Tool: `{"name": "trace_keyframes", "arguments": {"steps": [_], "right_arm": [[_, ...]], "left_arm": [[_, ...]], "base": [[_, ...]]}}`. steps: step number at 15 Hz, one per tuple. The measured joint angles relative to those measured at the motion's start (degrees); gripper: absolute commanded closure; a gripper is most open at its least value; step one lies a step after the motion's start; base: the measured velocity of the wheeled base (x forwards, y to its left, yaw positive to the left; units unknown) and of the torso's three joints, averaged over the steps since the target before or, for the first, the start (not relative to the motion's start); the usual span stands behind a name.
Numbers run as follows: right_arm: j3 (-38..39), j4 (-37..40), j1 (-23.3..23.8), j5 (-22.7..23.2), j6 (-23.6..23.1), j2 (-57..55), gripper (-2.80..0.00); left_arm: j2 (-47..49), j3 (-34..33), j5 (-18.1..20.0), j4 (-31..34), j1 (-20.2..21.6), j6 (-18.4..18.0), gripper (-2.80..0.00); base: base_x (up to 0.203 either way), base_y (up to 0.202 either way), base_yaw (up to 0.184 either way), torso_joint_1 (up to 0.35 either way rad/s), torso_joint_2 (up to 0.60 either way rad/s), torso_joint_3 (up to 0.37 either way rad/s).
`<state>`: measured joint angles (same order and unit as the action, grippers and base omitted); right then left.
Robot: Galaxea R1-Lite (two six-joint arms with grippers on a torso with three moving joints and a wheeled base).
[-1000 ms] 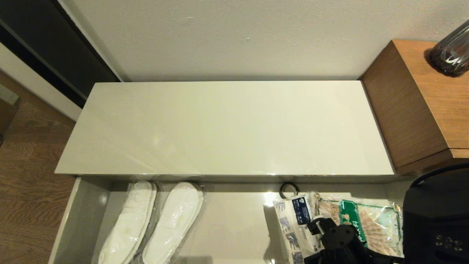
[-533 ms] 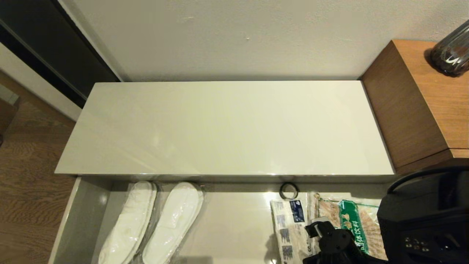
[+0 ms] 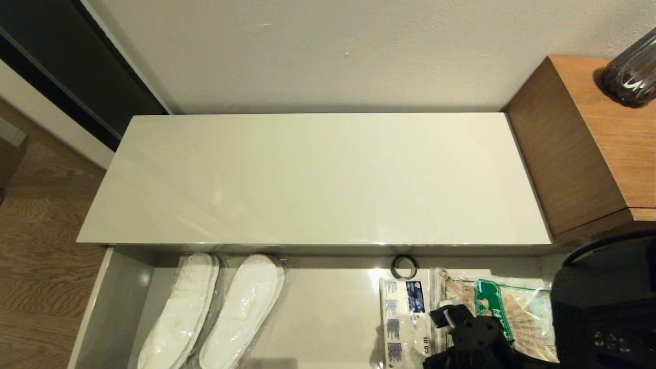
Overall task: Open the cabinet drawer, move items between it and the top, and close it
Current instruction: Close the drawer
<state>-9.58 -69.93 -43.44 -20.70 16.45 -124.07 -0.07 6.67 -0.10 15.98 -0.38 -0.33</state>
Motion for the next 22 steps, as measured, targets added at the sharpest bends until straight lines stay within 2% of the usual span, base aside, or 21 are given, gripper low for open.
{"name": "trace_keyframes", "arguments": {"steps": [3,6,9,10,12,15,18,22], "right_arm": [[-0.9,7.4,0.0,0.0,-0.9,8.2,-2.8],[-3.6,18.3,0.5,0.1,-0.9,18.0,-2.8],[-10.1,34.2,2.3,0.5,-0.2,30.5,-2.8],[-13.0,40.4,3.0,0.6,0.4,34.4,0.0],[-16.7,51.7,4.3,0.6,2.0,40.6,0.0],[-19.0,64.0,6.3,0.1,2.7,49.2,0.0],[-25.0,83.5,11.9,-0.2,3.6,60.2,0.0],[-27.9,110.2,20.9,1.8,11.8,73.8,0.0]], "left_arm": [[0.0,0.0,-0.1,0.0,0.0,0.0,0.0],[0.0,0.0,0.0,0.0,0.0,0.0,0.0],[0.0,0.0,0.0,0.0,0.0,0.0,0.0],[0.0,0.0,0.0,0.0,0.0,0.0,0.0],[0.0,0.0,0.0,0.0,0.0,0.0,0.0],[0.0,0.0,0.0,0.0,0.0,0.0,0.0],[0.0,0.0,0.0,0.0,0.0,0.0,0.0],[0.0,0.0,0.0,0.0,0.0,0.0,0.0]], "base": [[0.0,0.0,0.0,0.0,0.0,0.0],[0.0,0.0,0.0,0.0,0.0,0.0],[0.0,0.0,0.0,0.0,0.0,0.0],[0.0,0.0,0.0,0.0,0.0,0.0],[0.0,0.0,0.0,0.0,0.0,0.0],[0.0,0.0,0.0,0.0,0.0,0.0],[0.0,0.0,0.0,0.0,0.0,0.0],[0.0,0.0,0.0,0.0,0.0,0.0]]}}
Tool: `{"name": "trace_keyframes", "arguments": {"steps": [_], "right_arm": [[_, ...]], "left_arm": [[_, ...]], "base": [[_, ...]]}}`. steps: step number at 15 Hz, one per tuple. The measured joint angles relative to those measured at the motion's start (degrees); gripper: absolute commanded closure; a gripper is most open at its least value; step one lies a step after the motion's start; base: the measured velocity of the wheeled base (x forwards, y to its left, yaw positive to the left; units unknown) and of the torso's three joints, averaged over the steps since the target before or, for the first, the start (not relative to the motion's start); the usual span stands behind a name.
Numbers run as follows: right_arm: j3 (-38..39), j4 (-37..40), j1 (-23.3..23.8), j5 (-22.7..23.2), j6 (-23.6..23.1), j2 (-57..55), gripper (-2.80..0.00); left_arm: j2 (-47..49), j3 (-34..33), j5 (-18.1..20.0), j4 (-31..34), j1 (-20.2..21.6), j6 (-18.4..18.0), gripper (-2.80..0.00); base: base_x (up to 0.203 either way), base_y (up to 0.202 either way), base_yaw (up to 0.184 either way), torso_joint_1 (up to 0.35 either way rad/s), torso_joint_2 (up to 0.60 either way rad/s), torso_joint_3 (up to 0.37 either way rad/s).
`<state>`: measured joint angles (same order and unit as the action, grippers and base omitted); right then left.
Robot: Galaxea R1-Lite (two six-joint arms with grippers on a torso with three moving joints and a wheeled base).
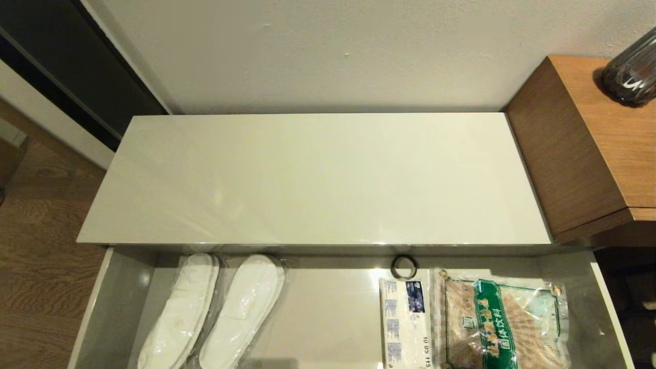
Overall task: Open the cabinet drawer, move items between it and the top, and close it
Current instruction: Close the drawer
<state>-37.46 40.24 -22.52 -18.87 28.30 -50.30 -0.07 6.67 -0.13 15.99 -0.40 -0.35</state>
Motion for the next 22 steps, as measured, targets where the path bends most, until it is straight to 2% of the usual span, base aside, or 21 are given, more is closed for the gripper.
{"name": "trace_keyframes", "arguments": {"steps": [3,7,10,13,18,22], "right_arm": [[3.0,9.8,3.3,6.9,2.8,7.2,0.0],[12.7,10.7,4.0,9.1,3.2,15.3,0.0],[14.6,8.6,4.0,12.8,3.2,15.4,0.0],[17.9,1.9,4.0,13.6,3.4,13.1,0.0],[20.2,-7.0,4.2,12.5,5.9,7.8,0.0],[22.6,-13.6,4.2,11.1,5.9,5.6,0.0]], "left_arm": [[0.0,0.0,0.0,0.0,0.0,0.0,0.0],[0.0,0.0,0.0,0.0,0.0,0.0,0.0],[0.0,0.0,0.0,0.0,0.0,0.0,0.0],[0.0,0.0,0.0,0.0,0.0,0.0,0.0],[0.0,0.0,0.0,0.0,0.0,0.0,0.0],[0.0,0.0,0.0,0.0,0.0,0.0,0.0]], "base": [[0.0,0.0,0.0,0.0,0.0,0.0],[0.0,0.0,0.0,0.0,0.0,0.0],[0.0,0.0,0.0,0.0,0.0,0.0],[0.0,0.0,0.0,0.0,0.0,0.0],[0.0,0.0,0.0,0.0,0.0,0.0],[0.0,0.0,0.0,0.0,0.0,0.0]]}}
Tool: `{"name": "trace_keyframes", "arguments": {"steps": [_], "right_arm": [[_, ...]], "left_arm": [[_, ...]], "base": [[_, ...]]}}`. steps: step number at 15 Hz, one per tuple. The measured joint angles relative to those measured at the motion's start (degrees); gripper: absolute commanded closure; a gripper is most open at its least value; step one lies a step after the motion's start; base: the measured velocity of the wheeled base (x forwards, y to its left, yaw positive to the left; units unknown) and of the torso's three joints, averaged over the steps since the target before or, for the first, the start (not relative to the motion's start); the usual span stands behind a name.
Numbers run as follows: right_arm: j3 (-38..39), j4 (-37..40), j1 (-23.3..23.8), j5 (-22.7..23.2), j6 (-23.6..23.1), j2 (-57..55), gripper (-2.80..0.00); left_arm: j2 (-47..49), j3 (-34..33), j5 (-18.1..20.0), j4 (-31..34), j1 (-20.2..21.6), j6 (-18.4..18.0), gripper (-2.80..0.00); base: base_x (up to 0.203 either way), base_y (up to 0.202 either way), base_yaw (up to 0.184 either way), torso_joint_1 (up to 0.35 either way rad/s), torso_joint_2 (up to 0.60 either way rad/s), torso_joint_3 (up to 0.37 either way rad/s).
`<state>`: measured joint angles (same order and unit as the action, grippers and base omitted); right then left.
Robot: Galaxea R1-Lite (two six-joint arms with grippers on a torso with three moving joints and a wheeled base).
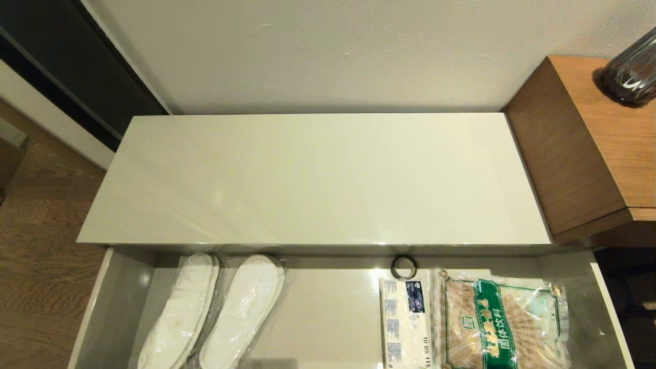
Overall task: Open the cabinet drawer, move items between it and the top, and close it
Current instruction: Close the drawer
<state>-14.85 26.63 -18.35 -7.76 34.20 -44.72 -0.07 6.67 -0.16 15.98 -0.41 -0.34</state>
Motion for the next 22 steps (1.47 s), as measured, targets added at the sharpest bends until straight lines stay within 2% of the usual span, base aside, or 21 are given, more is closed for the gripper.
{"name": "trace_keyframes", "arguments": {"steps": [3,10,13,14,16,17,18,22], "right_arm": [[3.8,-7.8,0.0,-1.7,-0.3,-2.5,0.0],[7.2,-13.4,0.0,-1.1,-0.3,-6.6,0.0],[7.6,-17.1,0.0,-2.4,-1.2,-8.2,0.0],[7.3,-17.4,0.0,-4.0,-3.3,-8.2,0.0],[6.8,-17.1,0.0,-8.6,-10.5,-6.1,0.0],[6.8,-16.6,0.0,-9.4,-14.2,-4.6,0.0],[6.7,-15.6,0.0,-9.4,-15.9,-3.8,0.0],[5.6,-12.2,0.2,-8.2,-16.9,-2.3,0.0]], "left_arm": [[0.0,0.0,0.0,0.0,0.0,0.0,0.0],[0.0,0.0,0.0,0.0,0.0,0.0,0.0],[0.0,0.0,0.0,0.0,0.0,0.0,0.0],[0.0,0.0,0.0,0.0,0.0,0.0,0.0],[0.0,0.0,0.1,0.0,0.0,0.0,0.0],[0.0,0.0,0.0,0.0,0.0,0.0,0.0],[0.0,0.0,0.0,0.0,0.0,0.0,0.0],[0.0,0.0,0.0,0.0,0.0,0.0,0.0]], "base": [[0.0,0.0,0.0,0.0,0.0,0.0],[0.0,0.0,0.0,0.0,0.0,0.0],[0.0,0.0,0.0,0.0,0.0,0.0],[0.0,0.0,0.0,0.0,0.0,0.0],[0.0,0.0,0.0,0.0,0.0,0.0],[0.0,0.0,0.0,0.0,0.0,0.0],[0.0,0.0,0.0,0.0,0.0,0.0],[0.0,0.0,0.0,0.0,0.0,0.0]]}}
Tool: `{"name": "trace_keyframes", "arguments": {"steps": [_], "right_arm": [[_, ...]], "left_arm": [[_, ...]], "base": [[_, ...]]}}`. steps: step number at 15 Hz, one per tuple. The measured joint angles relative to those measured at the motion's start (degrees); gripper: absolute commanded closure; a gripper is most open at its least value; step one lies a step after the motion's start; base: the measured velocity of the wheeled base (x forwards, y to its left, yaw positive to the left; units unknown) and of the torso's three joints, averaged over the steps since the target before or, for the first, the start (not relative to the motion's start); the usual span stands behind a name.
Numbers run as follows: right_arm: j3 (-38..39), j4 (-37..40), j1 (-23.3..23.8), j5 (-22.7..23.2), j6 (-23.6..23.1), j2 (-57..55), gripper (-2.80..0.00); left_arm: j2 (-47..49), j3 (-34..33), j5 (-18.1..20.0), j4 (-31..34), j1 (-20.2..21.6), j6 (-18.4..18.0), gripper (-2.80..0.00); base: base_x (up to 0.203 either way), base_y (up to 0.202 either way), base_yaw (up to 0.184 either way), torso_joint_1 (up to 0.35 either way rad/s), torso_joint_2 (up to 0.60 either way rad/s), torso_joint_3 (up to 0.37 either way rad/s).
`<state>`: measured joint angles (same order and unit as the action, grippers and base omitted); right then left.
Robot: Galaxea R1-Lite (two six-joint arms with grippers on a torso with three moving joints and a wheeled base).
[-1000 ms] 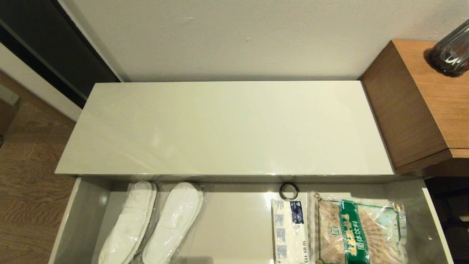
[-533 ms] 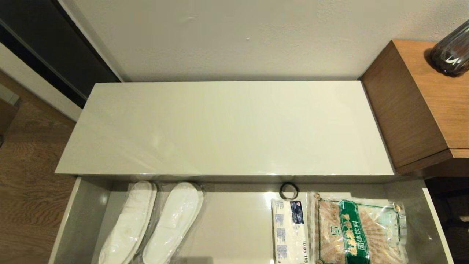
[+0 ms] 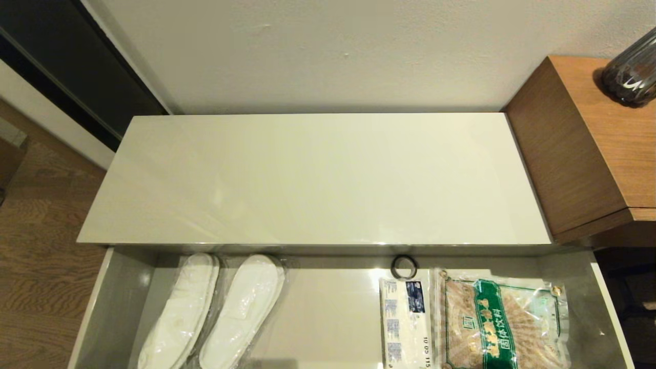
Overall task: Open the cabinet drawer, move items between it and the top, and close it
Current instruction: Close the drawer
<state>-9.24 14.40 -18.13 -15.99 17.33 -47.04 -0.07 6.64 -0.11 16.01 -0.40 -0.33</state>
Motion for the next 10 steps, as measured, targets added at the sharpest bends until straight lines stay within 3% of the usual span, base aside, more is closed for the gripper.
{"name": "trace_keyframes", "arguments": {"steps": [5,10], "right_arm": [[-6.1,2.2,0.0,0.5,-1.8,1.0,0.0],[-9.7,-5.2,0.0,2.6,3.8,-9.3,0.0]], "left_arm": [[0.0,0.0,0.0,0.0,0.0,0.0,0.0],[0.0,0.0,0.0,0.0,0.0,0.0,0.0]], "base": [[0.0,0.0,0.0,0.0,0.0,0.0],[0.0,0.0,0.0,0.0,0.0,0.0]]}}
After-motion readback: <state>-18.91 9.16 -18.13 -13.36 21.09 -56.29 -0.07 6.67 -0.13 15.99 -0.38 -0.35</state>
